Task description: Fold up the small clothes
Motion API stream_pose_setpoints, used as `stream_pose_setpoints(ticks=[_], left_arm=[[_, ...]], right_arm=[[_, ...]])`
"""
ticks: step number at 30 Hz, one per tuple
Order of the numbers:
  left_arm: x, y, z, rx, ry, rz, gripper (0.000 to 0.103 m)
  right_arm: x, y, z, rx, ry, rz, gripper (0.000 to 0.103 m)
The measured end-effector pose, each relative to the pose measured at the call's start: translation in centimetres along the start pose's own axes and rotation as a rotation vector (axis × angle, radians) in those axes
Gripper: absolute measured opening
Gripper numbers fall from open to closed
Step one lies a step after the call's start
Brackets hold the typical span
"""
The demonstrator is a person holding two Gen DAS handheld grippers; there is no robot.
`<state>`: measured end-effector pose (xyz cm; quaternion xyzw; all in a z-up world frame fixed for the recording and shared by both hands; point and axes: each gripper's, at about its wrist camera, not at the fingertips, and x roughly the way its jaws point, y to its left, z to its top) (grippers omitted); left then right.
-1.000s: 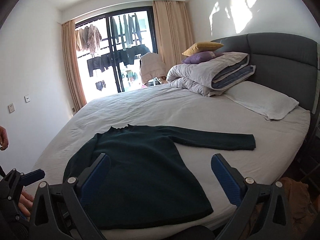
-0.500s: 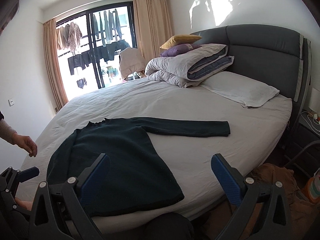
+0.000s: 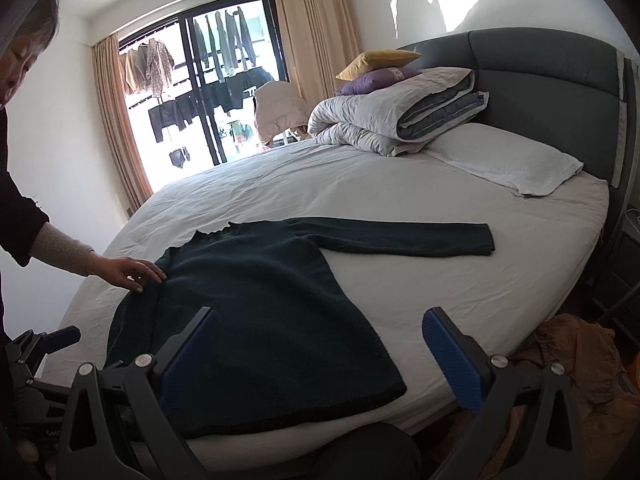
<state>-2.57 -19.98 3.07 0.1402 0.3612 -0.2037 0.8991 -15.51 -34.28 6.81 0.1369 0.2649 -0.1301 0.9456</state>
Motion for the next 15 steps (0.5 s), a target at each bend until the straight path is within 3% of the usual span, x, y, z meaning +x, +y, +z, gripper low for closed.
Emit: stream_pose_setpoints(ticks=[7, 15], left_arm=[[1.7, 6.1, 1.2, -0.053, -0.008, 0.086, 0.103], [1.4, 12.0, 0.5, -0.158, 0.004, 0.089, 0.103]], right_arm=[[2.6, -0.6, 2.1, -0.023, 0.002, -0.039, 0.103], [6.5, 3.4, 2.1, -0.021, 0.061, 0.071, 0.103]])
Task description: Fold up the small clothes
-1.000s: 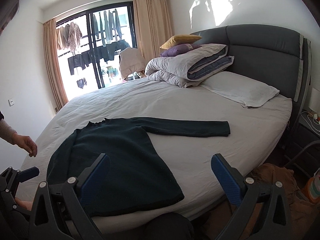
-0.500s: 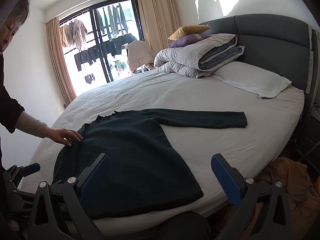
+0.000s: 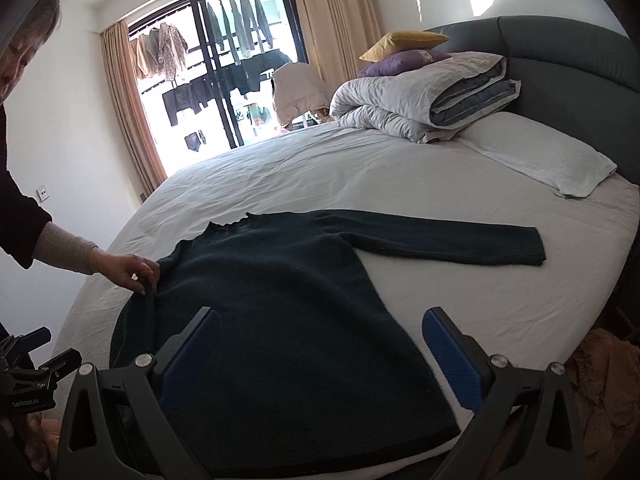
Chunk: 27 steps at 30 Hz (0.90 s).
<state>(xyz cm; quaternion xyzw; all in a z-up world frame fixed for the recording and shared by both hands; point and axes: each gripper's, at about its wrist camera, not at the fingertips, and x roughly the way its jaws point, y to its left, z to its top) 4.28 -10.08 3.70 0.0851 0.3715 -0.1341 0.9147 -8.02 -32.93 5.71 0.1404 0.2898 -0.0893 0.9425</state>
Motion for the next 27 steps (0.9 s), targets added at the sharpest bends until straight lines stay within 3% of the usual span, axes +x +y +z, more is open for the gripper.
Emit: stream_pose_setpoints(ticks=[5, 9, 27], left_arm=[[-0.8, 1.9, 0.5, -0.043, -0.006, -0.009, 0.103], [-1.9, 2.2, 0.8, -0.062, -0.016, -0.033, 0.103], [-8.9, -7.0, 0.9, 0.076, -0.118, -0.208, 0.103]], right_arm=[[1.2, 3.7, -1.0, -0.033, 0.024, 0.084, 0.103], [1.2, 4.6, -1.6, -0.043, 0.031, 0.101, 0.103], [0.2, 1.0, -2.6, 0.029, 0.024, 0.062, 0.103]])
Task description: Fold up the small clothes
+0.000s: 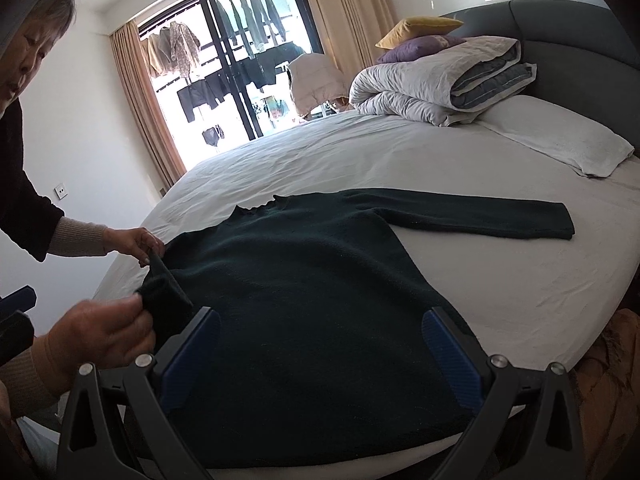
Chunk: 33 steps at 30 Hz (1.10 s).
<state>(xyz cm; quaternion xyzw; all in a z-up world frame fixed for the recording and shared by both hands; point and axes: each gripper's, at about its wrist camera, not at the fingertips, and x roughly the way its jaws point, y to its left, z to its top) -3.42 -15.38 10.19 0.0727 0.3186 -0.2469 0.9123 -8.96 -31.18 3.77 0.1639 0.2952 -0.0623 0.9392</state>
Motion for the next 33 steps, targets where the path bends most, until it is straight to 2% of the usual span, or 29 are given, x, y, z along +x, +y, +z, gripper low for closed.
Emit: stream_pose_setpoints(ticks=[3, 6, 12, 18, 26, 33], left_arm=[[-0.3, -1.5, -0.2, 0.019, 0.004, -0.030, 0.103], [-0.6, -3.5, -0.3, 0.092, -0.015, -0.038, 0.103], [-1.0, -6.3, -0.1, 0.141, -0.023, -0.087, 0.103], [-1.4, -8.5, -0.5, 0.181, -0.029, -0.122, 0.103], [-0.8, -9.1, -1.1, 0.185, -0.003, -0.139, 0.103], [1.6, -8.3, -1.0, 0.171, 0.035, -0.143, 0.103]], right_arm=[[-0.2, -0.7, 0.1, 0.010, -0.006, -0.013, 0.103], [-0.5, -1.2, 0.2, 0.024, -0.012, -0.020, 0.103], [-1.0, -1.5, 0.3, 0.021, -0.031, -0.023, 0.103], [-1.7, -3.6, 0.3, 0.064, -0.049, -0.057, 0.103], [-1.9, -4.6, 0.0, 0.077, -0.048, -0.061, 0.103], [-1.4, -5.0, 0.1, 0.073, -0.043, -0.057, 0.103]])
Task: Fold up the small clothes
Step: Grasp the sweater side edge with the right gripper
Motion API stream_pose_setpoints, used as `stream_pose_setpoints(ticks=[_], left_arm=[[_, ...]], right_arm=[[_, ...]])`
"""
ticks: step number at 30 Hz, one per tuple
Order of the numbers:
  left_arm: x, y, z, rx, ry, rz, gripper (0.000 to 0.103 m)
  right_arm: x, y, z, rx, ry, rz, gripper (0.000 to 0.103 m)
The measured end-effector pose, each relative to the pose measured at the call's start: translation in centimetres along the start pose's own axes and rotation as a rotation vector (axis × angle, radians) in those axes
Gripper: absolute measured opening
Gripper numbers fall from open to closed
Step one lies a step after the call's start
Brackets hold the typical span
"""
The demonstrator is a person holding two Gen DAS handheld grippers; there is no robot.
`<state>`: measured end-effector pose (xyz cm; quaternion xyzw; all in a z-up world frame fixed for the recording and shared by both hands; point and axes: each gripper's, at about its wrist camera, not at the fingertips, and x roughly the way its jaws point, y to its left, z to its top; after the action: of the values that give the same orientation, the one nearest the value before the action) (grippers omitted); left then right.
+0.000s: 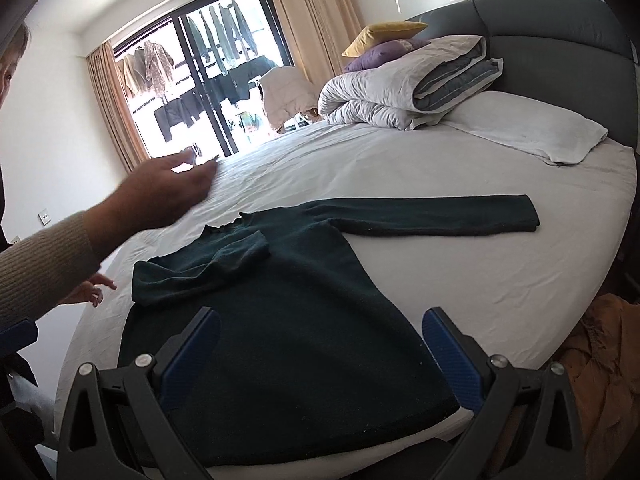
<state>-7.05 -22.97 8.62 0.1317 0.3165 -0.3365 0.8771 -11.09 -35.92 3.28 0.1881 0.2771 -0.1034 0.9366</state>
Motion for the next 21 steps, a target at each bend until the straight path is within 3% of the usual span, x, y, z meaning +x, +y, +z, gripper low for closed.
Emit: stream_pose_setpoints(ticks=[4, 6, 11, 12, 13, 16, 19, 21], left_arm=[[1.2, 0.6, 0.1, 0.011, -0.009, 0.015, 0.103], [2.2, 1.5, 0.1, 0.014, -0.012, 0.047, 0.103], [5.9, 8.0, 0.3, -0.054, -0.002, 0.188, 0.103], [6.6, 9.7, 0.4, -0.066, -0.013, 0.224, 0.103], [7.3, 11.3, 0.5, -0.076, -0.021, 0.258, 0.103], [9.9, 17.3, 0.9, -0.103, -0.002, 0.372, 0.103], [12.6, 23.3, 1.6, -0.145, 0.021, 0.433, 0.103], [14.0, 26.8, 2.0, -0.167, 0.026, 0.456, 0.103]], right_arm=[[1.3, -0.1, 1.3, 0.004, 0.001, 0.023, 0.103], [3.3, 0.9, 3.0, -0.024, 0.015, 0.075, 0.103], [13.7, 5.4, 7.4, -0.058, 0.146, 0.276, 0.102], [16.3, 6.0, 8.0, -0.043, 0.188, 0.301, 0.096], [18.9, 6.5, 8.3, -0.015, 0.229, 0.307, 0.089], [27.2, 6.6, 8.8, 0.114, 0.370, 0.272, 0.087], [31.9, 6.6, 8.3, 0.108, 0.422, 0.158, 0.087], [34.1, 6.1, 7.8, 0.137, 0.458, 0.139, 0.088]])
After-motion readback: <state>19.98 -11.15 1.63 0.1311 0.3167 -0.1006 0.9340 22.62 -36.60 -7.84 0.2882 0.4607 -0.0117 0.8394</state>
